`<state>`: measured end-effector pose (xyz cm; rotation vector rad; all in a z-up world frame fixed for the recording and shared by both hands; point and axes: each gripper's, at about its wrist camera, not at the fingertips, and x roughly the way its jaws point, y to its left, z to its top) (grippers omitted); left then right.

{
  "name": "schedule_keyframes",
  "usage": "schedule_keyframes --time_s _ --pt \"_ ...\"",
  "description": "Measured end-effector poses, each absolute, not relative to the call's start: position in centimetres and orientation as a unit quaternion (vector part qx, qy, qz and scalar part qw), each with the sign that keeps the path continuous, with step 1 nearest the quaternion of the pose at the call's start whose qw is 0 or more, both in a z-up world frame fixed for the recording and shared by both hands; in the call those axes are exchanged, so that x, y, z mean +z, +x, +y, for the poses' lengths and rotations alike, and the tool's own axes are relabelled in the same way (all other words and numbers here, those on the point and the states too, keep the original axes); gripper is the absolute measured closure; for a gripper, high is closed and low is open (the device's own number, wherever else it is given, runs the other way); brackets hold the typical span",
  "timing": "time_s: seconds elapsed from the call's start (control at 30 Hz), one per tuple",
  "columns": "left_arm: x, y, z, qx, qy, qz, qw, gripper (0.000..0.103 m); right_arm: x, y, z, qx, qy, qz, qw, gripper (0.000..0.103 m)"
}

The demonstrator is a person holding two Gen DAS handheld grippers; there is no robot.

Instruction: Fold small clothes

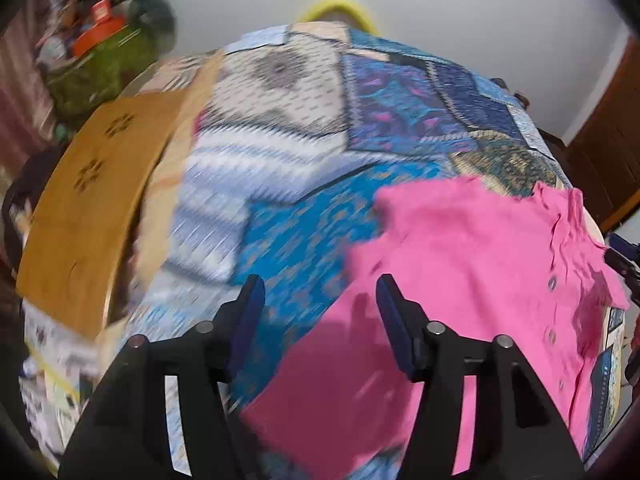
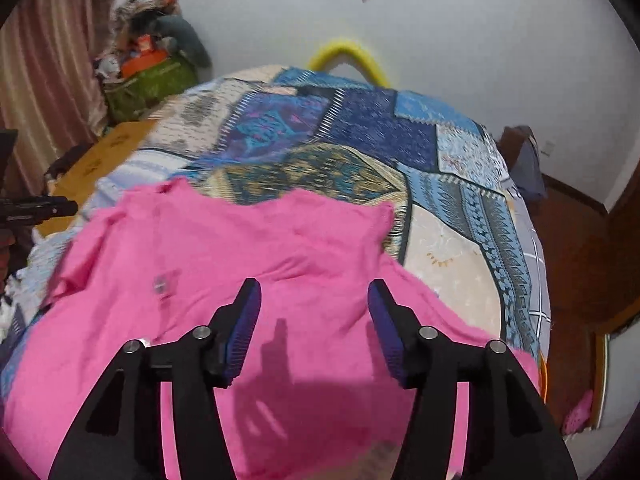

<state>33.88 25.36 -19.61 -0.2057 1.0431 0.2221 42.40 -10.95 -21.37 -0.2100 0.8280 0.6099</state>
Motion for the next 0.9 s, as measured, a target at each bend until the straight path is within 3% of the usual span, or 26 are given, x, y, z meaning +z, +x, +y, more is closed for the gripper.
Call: schedule_keyframes --time_s 0.23,0.47,0.53,0.57,0.6,0.63,0.9 --pt "-22.9 27.7 29.1 0.127 -0.176 0.527 0.822 0.039 -22.3 38.1 -9.9 0.328 -0.097 0.410 0.846 0.045" --pt "-26.8 27.0 28.9 0.068 -0.304 0.529 0.789 0.039 -26.3 36.5 -8.0 0.338 -0.098 0.462 0.814 0.045" --pt "-26.7 27.2 28.7 0.077 -0.299 0.518 0.798 0.047 -27.2 36.1 -7.6 0.337 -0.107 0.471 0.808 0.045" --pt "-26.3 27.3 28.5 0.076 -0.289 0.513 0.805 0.064 -27.5 35.8 -7.5 0.337 -0.111 0.475 0.805 0.045" --pt "-25.9 27.3 28.5 0.074 -0.282 0.509 0.810 0.089 -27.9 35.7 -7.5 0.335 -0.117 0.480 0.803 0.045" --pt "-25.4 27.3 28.6 0.073 -0.274 0.507 0.814 0.096 -28.2 35.4 -7.6 0.335 -0.122 0.479 0.802 0.045" --pt "-19.1 26.1 33.1 0.183 -0.193 0.466 0.844 0.097 -28.8 35.2 -10.4 0.336 -0.132 0.491 0.793 0.046"
